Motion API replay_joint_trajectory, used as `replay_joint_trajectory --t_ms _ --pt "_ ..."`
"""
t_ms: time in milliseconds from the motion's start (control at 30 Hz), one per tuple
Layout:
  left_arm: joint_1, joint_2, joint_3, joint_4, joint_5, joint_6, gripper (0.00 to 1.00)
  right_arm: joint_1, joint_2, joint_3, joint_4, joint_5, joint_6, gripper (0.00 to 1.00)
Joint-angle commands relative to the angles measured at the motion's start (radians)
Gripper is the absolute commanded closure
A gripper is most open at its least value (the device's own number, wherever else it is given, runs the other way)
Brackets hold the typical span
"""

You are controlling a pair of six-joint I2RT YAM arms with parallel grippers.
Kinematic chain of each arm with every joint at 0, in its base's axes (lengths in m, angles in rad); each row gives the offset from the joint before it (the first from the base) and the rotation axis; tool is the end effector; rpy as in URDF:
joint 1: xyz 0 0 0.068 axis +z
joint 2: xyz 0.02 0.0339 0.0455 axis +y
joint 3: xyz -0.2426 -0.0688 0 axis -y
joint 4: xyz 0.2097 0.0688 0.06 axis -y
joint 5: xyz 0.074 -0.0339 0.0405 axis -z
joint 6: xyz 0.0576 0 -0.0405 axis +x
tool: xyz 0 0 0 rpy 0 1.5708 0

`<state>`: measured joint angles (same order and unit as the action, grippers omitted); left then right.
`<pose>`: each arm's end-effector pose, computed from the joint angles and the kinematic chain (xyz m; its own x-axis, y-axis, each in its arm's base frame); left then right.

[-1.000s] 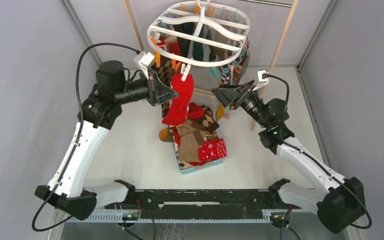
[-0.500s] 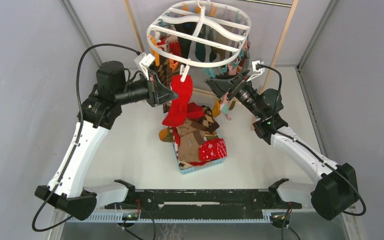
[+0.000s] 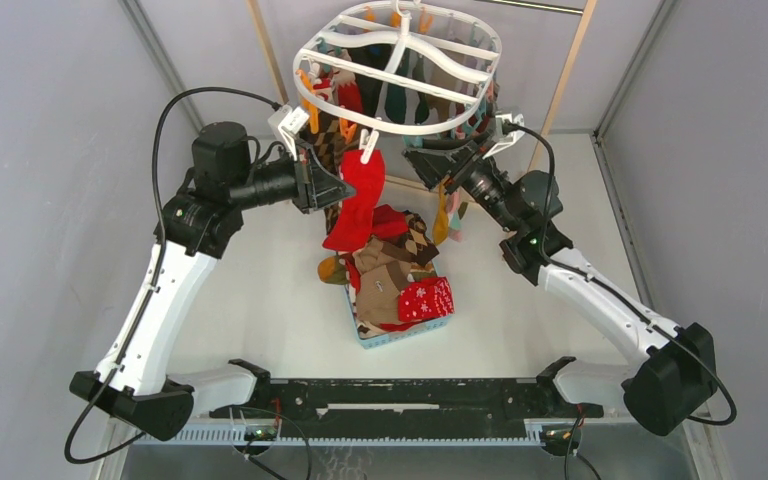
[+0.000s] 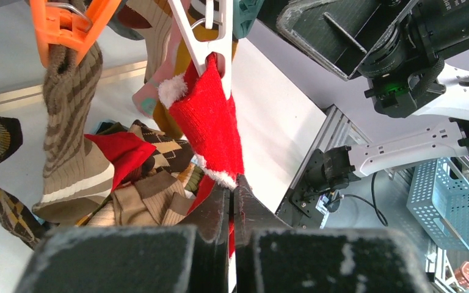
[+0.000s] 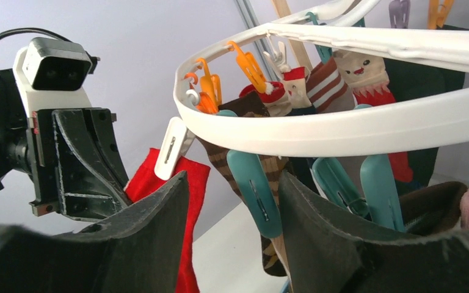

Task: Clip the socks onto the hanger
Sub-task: Open the clamp at the hanger.

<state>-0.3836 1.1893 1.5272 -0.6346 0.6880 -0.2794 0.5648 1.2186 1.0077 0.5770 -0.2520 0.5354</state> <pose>0.1912 -0.1166 0.4301 -0.4956 -0.0297 -0.8680 0.7444 0.5003 -0.4422 0.2247 0.1594 0.4024 -0.1047 0.5186 -0.8486 -0.7692 0.4986 0.3996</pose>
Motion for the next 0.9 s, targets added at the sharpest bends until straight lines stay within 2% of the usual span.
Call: replay_joint_trajectory --t_ms 0,267,367,433,467,500,533,600,633,733,867 --pt "0.006 -0.031 0.064 0.015 0.021 0.018 1.00 0.016 0.001 0.039 -0.020 0.025 -0.070 0.40" --pt "0.014 -0.034 0.066 0.013 0.021 0.019 1.00 0.032 0.005 0.040 -0.034 0.024 -0.107 0.56" --pt "0.018 -0.036 0.064 0.013 0.018 0.020 1.00 0.036 0.003 0.040 -0.032 0.025 -0.114 0.65" --pt "0.020 -0.038 0.064 0.013 0.004 0.020 0.99 0.038 -0.001 0.043 -0.036 0.025 -0.122 0.76" --pt "0.021 -0.039 0.064 0.011 -0.013 0.020 0.95 0.041 -0.005 0.044 -0.039 0.027 -0.129 0.79" --pt "0.022 -0.040 0.065 0.009 -0.035 0.021 0.86 0.044 -0.010 0.046 -0.041 0.029 -0.133 0.81" --pt "0.022 -0.039 0.065 0.005 -0.060 0.024 0.74 0.047 -0.013 0.047 -0.045 0.033 -0.140 0.83" --pt "0.022 -0.039 0.069 -0.002 -0.117 0.028 0.42 0.051 -0.021 0.055 -0.055 0.038 -0.149 0.85" --pt "0.021 -0.037 0.074 -0.006 -0.152 0.024 0.34 0.053 -0.023 0.061 -0.063 0.040 -0.152 0.85" --pt "0.021 -0.032 0.101 -0.009 -0.222 0.019 0.28 0.069 -0.027 0.084 -0.101 0.064 -0.172 0.87" --pt "0.022 -0.018 0.154 -0.001 -0.188 0.006 0.23 0.131 -0.015 0.136 -0.179 0.133 -0.234 0.89"
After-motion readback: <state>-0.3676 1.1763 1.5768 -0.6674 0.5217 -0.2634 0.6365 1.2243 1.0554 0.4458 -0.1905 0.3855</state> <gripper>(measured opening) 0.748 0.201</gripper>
